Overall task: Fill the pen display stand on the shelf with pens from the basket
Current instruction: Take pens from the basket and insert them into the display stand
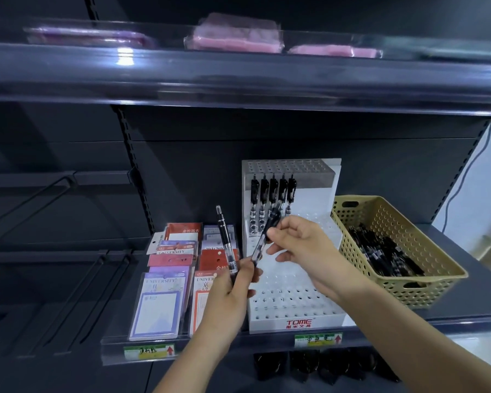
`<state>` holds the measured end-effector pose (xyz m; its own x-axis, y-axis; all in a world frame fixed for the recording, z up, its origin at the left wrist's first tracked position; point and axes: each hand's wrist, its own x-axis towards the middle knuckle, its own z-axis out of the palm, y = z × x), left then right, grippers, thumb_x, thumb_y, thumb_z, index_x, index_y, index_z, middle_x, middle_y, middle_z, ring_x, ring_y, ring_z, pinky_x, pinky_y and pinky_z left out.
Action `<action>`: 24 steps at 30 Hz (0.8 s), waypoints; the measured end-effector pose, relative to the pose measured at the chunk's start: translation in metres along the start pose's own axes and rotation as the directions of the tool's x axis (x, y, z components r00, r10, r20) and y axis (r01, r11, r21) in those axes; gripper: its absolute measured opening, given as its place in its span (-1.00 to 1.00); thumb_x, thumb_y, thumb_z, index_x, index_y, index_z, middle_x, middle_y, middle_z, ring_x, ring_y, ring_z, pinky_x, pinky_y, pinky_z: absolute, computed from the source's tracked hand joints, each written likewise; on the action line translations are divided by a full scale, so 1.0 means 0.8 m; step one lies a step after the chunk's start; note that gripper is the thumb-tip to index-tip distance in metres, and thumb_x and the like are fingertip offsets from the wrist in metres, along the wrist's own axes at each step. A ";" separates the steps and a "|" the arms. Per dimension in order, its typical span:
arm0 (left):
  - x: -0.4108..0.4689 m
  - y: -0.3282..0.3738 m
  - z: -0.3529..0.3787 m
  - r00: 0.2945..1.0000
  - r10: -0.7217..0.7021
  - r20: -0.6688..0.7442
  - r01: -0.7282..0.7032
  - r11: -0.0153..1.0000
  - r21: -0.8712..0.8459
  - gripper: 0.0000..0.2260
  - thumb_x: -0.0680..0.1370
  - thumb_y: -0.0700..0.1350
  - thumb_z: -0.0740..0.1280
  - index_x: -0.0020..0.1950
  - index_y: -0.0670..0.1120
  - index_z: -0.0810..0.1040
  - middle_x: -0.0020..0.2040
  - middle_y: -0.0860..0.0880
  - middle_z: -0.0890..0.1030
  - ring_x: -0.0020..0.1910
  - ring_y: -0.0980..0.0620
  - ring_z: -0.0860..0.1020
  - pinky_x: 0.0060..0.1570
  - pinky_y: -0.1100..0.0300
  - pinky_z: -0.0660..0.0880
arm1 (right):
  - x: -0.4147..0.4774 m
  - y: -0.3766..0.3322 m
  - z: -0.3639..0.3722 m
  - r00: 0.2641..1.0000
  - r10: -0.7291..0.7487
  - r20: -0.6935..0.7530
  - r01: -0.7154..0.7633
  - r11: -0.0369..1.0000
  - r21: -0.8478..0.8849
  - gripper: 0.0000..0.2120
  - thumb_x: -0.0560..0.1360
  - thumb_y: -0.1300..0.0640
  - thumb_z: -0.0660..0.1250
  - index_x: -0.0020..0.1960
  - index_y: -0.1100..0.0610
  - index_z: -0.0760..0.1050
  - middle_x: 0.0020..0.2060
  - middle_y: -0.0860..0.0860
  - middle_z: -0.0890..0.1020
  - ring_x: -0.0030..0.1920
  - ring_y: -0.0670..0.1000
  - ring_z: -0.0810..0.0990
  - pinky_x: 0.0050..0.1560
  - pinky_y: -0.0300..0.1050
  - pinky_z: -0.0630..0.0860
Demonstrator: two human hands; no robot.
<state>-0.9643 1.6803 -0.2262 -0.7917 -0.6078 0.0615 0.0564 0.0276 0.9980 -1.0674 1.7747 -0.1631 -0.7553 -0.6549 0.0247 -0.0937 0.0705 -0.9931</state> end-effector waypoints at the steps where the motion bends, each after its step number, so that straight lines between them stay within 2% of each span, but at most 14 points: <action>1: 0.001 -0.004 -0.002 1.000 0.018 -0.004 -0.018 0.999 0.029 -0.79 0.61 -0.07 0.16 0.00 0.00 0.60 -0.18 0.15 0.66 -0.11 0.27 0.57 0.00 0.27 0.49 | 0.002 -0.006 -0.006 0.999 -0.001 -0.034 0.001 1.000 0.018 -0.93 0.53 0.22 0.29 -0.12 0.20 0.46 -0.26 0.06 0.60 -0.27 -0.07 0.60 -0.20 -0.24 0.55; 2: 0.002 -0.007 -0.004 0.999 0.038 -0.003 -0.037 0.998 0.058 -0.79 0.61 -0.07 0.15 0.03 0.07 0.59 -0.13 0.21 0.66 -0.03 0.30 0.56 0.09 0.25 0.46 | 0.005 -0.012 -0.014 0.997 -0.004 -0.079 0.006 1.000 0.029 -0.95 0.53 0.22 0.28 -0.10 0.20 0.47 -0.24 0.07 0.61 -0.24 -0.04 0.60 -0.15 -0.21 0.57; 4: 0.002 -0.011 -0.006 0.999 0.045 -0.028 -0.042 0.994 0.099 -0.79 0.62 -0.07 0.14 0.04 0.13 0.56 -0.09 0.18 0.64 0.04 0.25 0.53 0.12 0.27 0.42 | 0.012 -0.023 -0.034 0.980 -0.026 -0.199 0.032 0.999 0.023 -0.96 0.52 0.21 0.27 -0.06 0.18 0.48 -0.21 0.08 0.63 -0.19 0.01 0.62 -0.04 -0.13 0.58; 5: 0.002 -0.013 -0.008 0.998 0.036 -0.051 -0.030 0.994 0.102 -0.79 0.62 -0.08 0.14 0.03 0.11 0.57 -0.10 0.15 0.61 0.00 0.21 0.54 0.06 0.34 0.42 | 0.017 -0.027 -0.044 0.962 -0.051 -0.269 0.053 0.999 0.000 -0.96 0.52 0.20 0.27 -0.04 0.15 0.48 -0.20 0.08 0.64 -0.17 0.02 0.64 -0.02 -0.11 0.58; 7: 0.002 -0.016 -0.009 0.995 0.023 -0.096 -0.011 0.992 0.124 -0.77 0.62 -0.09 0.14 -0.03 0.03 0.59 -0.22 0.05 0.56 -0.18 0.16 0.51 -0.16 0.50 0.39 | 0.028 -0.029 -0.062 0.908 -0.130 -0.398 0.106 0.991 -0.083 -0.95 0.54 0.19 0.29 -0.01 0.14 0.49 -0.17 0.08 0.65 -0.17 0.02 0.67 -0.03 -0.09 0.59; 9: 0.002 -0.019 -0.010 0.994 0.040 -0.106 -0.021 0.984 0.176 -0.74 0.62 -0.09 0.12 -0.05 -0.04 0.60 -0.37 0.04 0.45 -0.34 0.15 0.42 -0.32 0.46 0.36 | 0.040 -0.029 -0.074 0.855 -0.203 -0.478 0.135 0.976 -0.173 -0.95 0.55 0.18 0.28 -0.01 0.15 0.50 -0.17 0.08 0.66 -0.20 -0.03 0.68 -0.10 -0.12 0.61; 10: 0.002 -0.019 -0.010 0.993 0.047 -0.106 -0.026 0.980 0.197 -0.74 0.63 -0.09 0.12 -0.06 -0.05 0.60 -0.45 0.11 0.40 -0.41 0.21 0.38 -0.37 0.41 0.34 | 0.047 -0.030 -0.077 0.837 -0.226 -0.498 0.136 0.968 -0.210 -0.94 0.55 0.18 0.28 -0.03 0.15 0.51 -0.16 0.09 0.66 -0.22 -0.04 0.68 -0.13 -0.15 0.61; 12: 0.003 -0.019 -0.011 0.993 0.046 -0.111 -0.021 0.975 0.221 -0.73 0.63 -0.09 0.12 -0.08 -0.06 0.60 -0.61 0.15 0.27 -0.55 0.22 0.32 -0.47 0.37 0.24 | 0.060 -0.031 -0.081 0.822 -0.250 -0.512 0.131 0.958 -0.256 -0.90 0.55 0.18 0.29 0.00 0.21 0.52 -0.15 0.13 0.66 -0.20 0.00 0.67 -0.17 -0.19 0.61; 14: 0.005 -0.019 -0.012 0.991 0.048 -0.126 -0.018 0.974 0.224 -0.73 0.62 -0.08 0.13 -0.10 -0.07 0.61 -0.63 0.12 0.18 -0.61 0.17 0.23 -0.54 0.36 0.17 | 0.072 -0.031 -0.079 0.819 -0.272 -0.505 0.112 0.939 -0.324 -0.87 0.54 0.19 0.29 0.01 0.25 0.51 -0.19 0.11 0.65 -0.19 0.04 0.66 -0.15 -0.16 0.62; 16: 0.006 -0.018 -0.014 0.991 0.032 -0.132 -0.004 0.978 0.210 -0.72 0.62 -0.07 0.14 -0.11 -0.06 0.61 -0.60 0.10 0.13 -0.60 0.15 0.14 -0.57 0.35 0.13 | 0.083 -0.030 -0.074 0.825 -0.286 -0.488 0.094 0.920 -0.380 -0.89 0.54 0.18 0.30 -0.03 0.24 0.51 -0.28 0.05 0.62 -0.18 0.08 0.65 -0.06 -0.03 0.62; 20: 0.006 -0.014 -0.020 0.992 0.006 -0.126 0.018 0.982 0.186 -0.73 0.62 -0.05 0.14 -0.11 -0.07 0.60 -0.61 0.10 0.12 -0.61 0.16 0.12 -0.58 0.33 0.11 | 0.098 -0.028 -0.069 0.846 -0.277 -0.455 0.061 0.899 -0.433 -0.92 0.52 0.16 0.33 -0.10 0.18 0.50 -0.24 0.10 0.63 -0.14 0.14 0.64 -0.03 0.12 0.60; 24: 0.007 -0.012 -0.024 0.990 0.008 -0.143 0.017 0.985 0.174 -0.73 0.61 -0.05 0.16 -0.13 -0.08 0.60 -0.58 0.10 0.13 -0.60 0.16 0.13 -0.57 0.31 0.13 | 0.107 -0.025 -0.069 0.883 -0.228 -0.411 -0.002 0.873 -0.488 -0.91 0.52 0.14 0.33 -0.14 0.14 0.51 -0.21 0.12 0.65 -0.14 0.14 0.65 -0.04 0.12 0.61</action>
<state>-0.9575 1.6618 -0.2357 -0.6959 -0.7149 0.0671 -0.0642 0.1550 0.9858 -1.1662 1.7591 -0.1349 -0.9120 -0.2846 0.2953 -0.3967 0.4295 -0.8112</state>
